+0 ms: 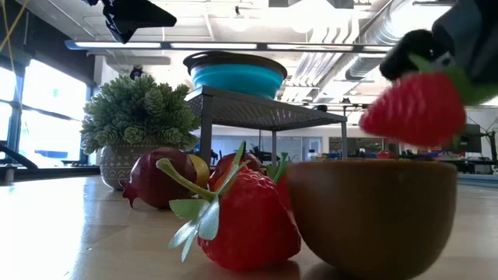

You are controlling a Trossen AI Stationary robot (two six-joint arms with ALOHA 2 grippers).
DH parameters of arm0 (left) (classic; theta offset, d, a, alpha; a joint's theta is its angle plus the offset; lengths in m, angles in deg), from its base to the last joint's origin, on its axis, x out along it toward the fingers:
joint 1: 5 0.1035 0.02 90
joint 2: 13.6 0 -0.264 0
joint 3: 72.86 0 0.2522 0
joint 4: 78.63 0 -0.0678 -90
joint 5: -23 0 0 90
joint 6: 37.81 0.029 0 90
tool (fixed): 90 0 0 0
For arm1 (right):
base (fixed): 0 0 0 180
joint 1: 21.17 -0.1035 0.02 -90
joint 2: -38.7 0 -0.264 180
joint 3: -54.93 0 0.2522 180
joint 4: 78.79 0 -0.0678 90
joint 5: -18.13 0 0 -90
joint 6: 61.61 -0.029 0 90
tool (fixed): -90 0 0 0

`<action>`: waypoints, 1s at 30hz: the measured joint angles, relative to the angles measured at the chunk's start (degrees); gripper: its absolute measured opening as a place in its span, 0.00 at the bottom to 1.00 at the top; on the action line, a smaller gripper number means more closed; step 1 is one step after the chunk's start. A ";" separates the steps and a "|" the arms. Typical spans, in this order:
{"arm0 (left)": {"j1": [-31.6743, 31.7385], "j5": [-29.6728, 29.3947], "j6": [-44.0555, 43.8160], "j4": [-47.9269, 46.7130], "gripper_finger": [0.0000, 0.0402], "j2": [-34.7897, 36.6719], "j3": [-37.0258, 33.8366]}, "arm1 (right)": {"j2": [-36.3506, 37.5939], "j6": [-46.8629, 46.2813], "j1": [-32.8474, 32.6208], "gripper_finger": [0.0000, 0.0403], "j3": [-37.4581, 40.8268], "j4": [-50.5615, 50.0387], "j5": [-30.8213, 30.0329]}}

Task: Pick & Place Fruit
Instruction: Put the strawberry into the blue strainer bowl on the shelf

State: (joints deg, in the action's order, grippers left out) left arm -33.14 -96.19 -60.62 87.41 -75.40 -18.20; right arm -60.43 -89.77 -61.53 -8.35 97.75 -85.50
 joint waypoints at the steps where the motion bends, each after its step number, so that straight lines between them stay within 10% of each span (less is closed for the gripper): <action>1: 0.00 0.00 0.00 0.00 0.54 0.00 0.00 | 0.80 0.34 0.02 0.01 0.00 -0.65 -0.52; 30: 0.00 -7.13 0.04 -5.77 0.54 -0.02 0.02 | 22.70 29.45 17.08 0.01 -0.02 -4.25 -10.24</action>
State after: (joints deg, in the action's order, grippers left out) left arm -33.14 -103.32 -60.58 81.64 -75.42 -18.18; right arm -37.73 -60.32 -44.45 -8.37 93.50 -95.74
